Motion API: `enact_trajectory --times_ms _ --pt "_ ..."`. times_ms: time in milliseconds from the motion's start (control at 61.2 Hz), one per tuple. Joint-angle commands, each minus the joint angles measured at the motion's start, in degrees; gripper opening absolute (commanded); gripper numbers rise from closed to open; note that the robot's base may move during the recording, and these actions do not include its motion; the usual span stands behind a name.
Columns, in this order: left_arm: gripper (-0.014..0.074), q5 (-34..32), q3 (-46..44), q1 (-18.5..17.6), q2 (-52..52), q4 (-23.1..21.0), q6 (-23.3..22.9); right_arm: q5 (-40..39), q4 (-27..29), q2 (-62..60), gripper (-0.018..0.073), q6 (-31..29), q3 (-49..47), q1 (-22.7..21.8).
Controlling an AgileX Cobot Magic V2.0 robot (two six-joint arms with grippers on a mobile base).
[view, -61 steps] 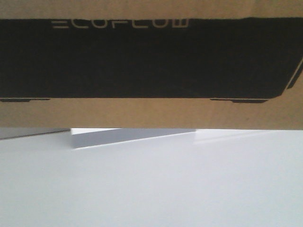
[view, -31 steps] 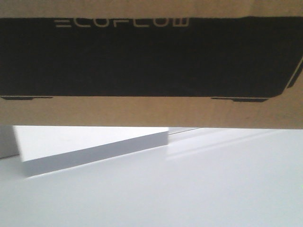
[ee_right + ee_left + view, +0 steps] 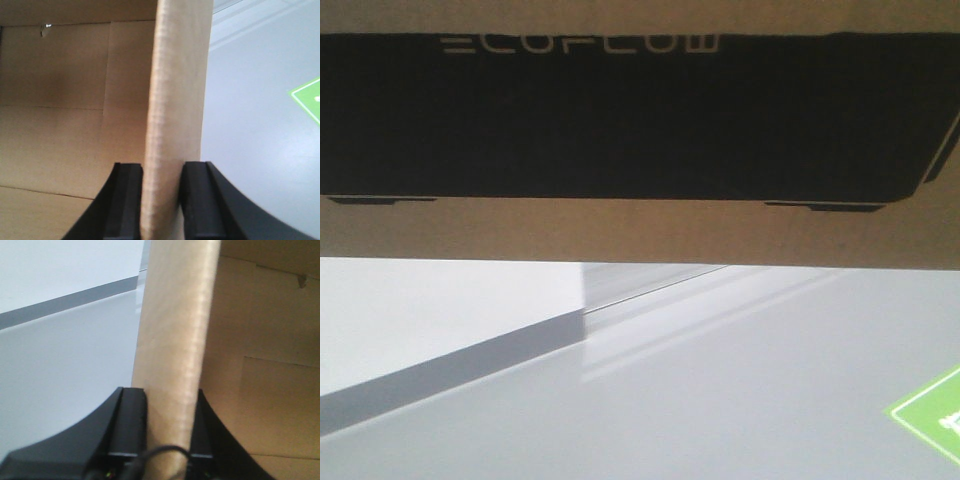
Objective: Grab box from left shelf to table start
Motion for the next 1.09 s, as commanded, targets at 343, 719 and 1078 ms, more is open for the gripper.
enact_trajectory --times_ms 343,719,1078 --pt "-0.0085 -6.79 -2.44 0.50 -0.55 3.13 -1.80 -5.54 -6.12 0.04 0.0018 -0.46 -1.47 -0.42" --pt "-0.0085 -7.40 -2.44 0.50 -0.55 3.28 -1.80 -5.54 -6.12 0.04 0.0018 -0.46 -1.47 -0.42" --pt "-0.0085 -7.40 -2.44 0.50 -0.55 3.72 -1.80 -5.54 -6.12 0.04 0.0018 -0.46 -1.47 -0.42"
